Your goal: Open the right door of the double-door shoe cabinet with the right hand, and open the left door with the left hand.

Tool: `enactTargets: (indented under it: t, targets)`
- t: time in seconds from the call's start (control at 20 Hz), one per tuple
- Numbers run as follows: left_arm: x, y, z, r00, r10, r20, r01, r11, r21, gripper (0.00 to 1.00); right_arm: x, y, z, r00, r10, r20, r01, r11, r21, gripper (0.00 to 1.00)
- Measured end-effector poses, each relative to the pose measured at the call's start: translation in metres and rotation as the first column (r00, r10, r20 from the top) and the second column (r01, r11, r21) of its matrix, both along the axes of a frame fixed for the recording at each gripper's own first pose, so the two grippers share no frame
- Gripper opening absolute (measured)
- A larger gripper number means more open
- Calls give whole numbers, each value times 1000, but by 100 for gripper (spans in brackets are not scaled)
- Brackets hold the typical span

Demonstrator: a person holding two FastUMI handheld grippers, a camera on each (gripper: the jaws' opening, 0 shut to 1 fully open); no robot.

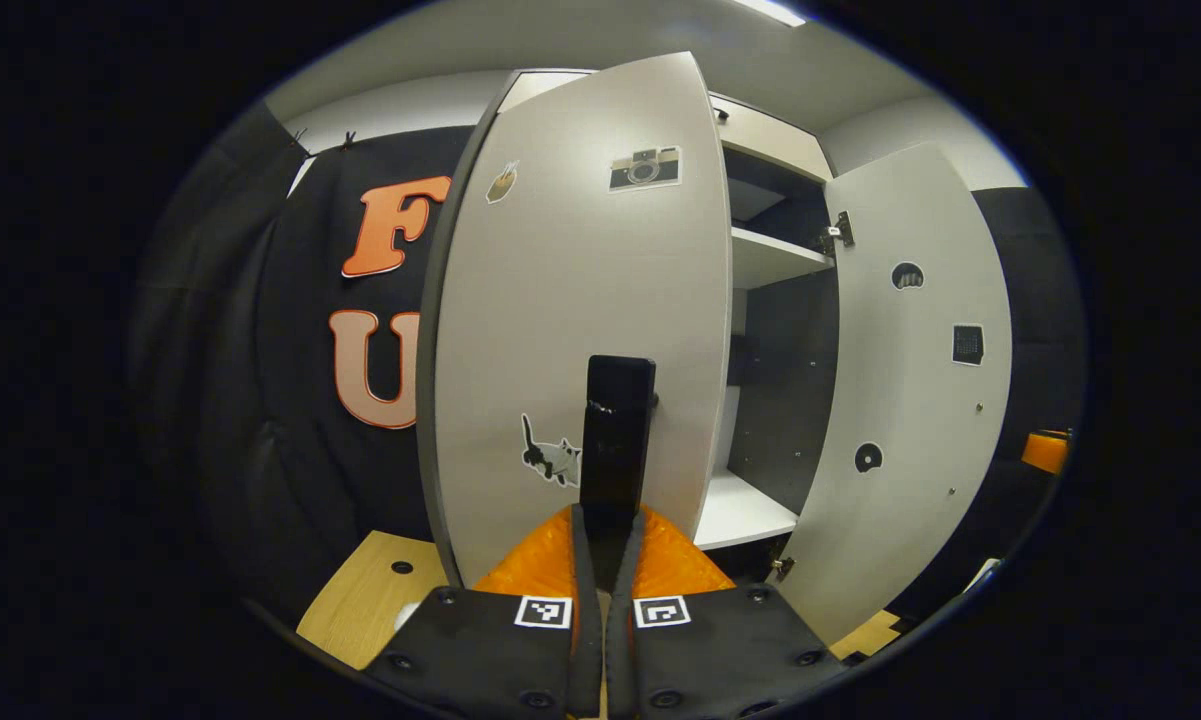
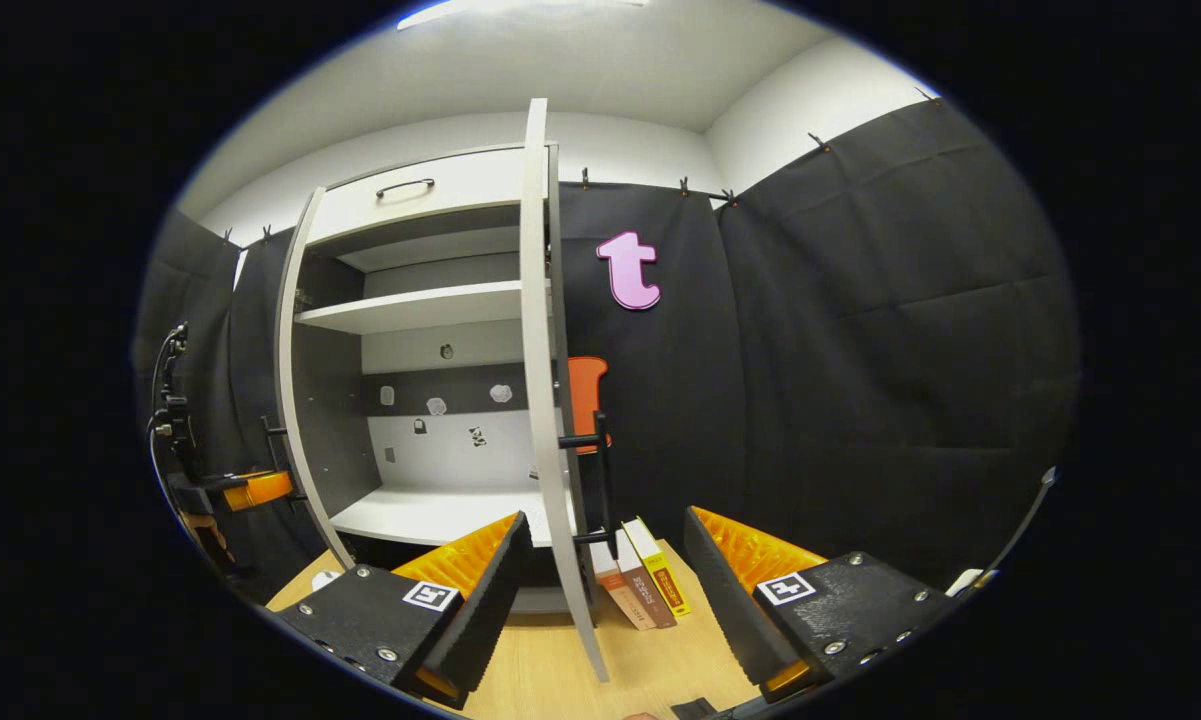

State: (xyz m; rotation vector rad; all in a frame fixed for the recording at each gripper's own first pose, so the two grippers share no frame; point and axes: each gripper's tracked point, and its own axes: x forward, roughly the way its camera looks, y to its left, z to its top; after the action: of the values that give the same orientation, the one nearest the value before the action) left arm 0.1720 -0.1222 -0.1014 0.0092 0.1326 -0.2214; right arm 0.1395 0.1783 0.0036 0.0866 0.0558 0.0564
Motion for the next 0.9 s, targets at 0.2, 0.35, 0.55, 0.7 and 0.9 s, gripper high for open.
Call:
enactTargets:
  t: [0.2, 0.35, 0.55, 0.7, 0.9]
  targets:
    - [-12, 13, 3, 1000, 9, 0, -9, 1000, -8, 7, -1, 24, 4, 999, 36, 5, -36, 999, 9, 93]
    - [-12, 15, 3, 1000, 19, 4, -19, 1000, -8, 7, -6, 32, 5, 999, 50, 8, -50, 999, 4, 93]
    - [-15, 28, 4, 999, 44, 12, -44, 999, 2, 7, -9, 43, 1, 998, 56, 1, -56, 998, 10, 93]
    - [-17, 33, 5, 998, 61, 15, -61, 998, 2, 7, -11, 53, 5, 997, 71, 1, -71, 997, 9, 93]
    - [-17, 49, 7, 997, 78, 23, -79, 996, 35, 6, -10, 77, 5, 995, 100, 4, -100, 995, 10, 93]
